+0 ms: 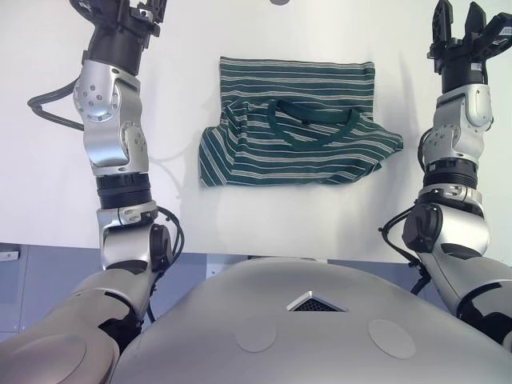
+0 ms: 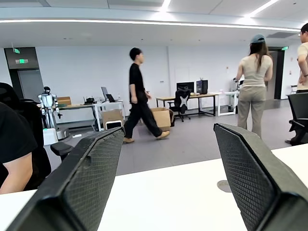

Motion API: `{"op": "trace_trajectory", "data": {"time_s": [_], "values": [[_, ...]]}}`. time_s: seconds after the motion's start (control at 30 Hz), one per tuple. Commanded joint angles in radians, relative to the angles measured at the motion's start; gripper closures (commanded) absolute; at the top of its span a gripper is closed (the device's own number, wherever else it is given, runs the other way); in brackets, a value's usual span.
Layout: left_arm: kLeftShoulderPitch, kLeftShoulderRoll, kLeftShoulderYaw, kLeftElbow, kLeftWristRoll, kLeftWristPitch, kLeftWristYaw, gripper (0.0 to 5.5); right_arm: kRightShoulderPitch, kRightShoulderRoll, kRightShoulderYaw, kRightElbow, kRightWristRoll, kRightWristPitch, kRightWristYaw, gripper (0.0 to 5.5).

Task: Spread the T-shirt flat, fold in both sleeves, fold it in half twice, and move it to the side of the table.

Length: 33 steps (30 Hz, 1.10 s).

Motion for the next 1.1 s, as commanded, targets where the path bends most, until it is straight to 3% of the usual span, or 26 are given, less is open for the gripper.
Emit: {"op": "trace_trajectory", "data": {"time_s": [0.03,1.1], "values": [[0.002,0.018,-0.01,0.002,0.023,0.01,-0.005,2.09,-0.013,-0.006,0.002,0.01,-0.005,0.01,0.0,2.19],[0.034,0.06,-0.025,0.018,0.031,0.023,-0.074,2.09,0.012,-0.009,0.008,0.009,-0.016,0.011,-0.006,2.19]]}}
